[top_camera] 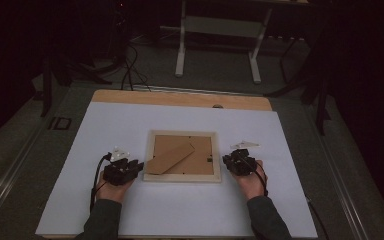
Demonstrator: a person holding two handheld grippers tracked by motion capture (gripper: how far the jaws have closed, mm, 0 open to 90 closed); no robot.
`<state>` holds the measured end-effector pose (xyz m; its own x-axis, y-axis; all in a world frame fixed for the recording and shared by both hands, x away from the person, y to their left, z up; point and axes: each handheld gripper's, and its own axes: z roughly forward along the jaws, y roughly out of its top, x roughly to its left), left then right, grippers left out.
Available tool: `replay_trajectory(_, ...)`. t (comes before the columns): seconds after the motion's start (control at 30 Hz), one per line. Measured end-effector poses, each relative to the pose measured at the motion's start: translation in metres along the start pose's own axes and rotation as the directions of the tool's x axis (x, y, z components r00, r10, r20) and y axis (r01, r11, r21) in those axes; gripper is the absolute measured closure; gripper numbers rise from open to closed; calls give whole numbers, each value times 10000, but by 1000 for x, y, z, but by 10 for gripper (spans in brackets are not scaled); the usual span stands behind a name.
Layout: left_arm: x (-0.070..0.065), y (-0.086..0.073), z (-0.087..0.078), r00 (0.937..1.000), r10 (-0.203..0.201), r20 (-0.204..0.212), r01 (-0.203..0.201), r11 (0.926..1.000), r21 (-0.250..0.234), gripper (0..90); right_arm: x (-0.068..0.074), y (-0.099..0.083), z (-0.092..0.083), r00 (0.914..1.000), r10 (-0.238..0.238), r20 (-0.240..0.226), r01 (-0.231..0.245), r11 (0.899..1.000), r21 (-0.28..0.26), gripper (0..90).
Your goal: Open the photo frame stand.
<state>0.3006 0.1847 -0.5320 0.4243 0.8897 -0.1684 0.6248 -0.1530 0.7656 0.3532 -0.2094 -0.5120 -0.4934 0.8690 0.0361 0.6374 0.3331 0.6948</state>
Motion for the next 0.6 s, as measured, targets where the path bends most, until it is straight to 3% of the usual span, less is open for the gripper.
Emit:
replay_trajectory(0.17,3,2,-5,9998,-139,-113,134,9991,-409,646,-2,-7,-7,9997,206,-156,-209,9996,-212,790)
replay_trajectory(0.23,3,4,-6,9999,-166,-13,165,9993,-342,642,-3,-10,-10,9993,308,-189,-313,9991,-284,780)
replay_trajectory(0.37,0,10,-10,9998,143,129,-137,9990,-423,620,-3,-16,-11,9986,443,-283,-453,9984,-346,763)
replay_trajectory(0.6,0,23,-21,9963,101,849,-39,9973,-733,582,-7,-19,-16,9979,508,-390,-523,9979,-380,725)
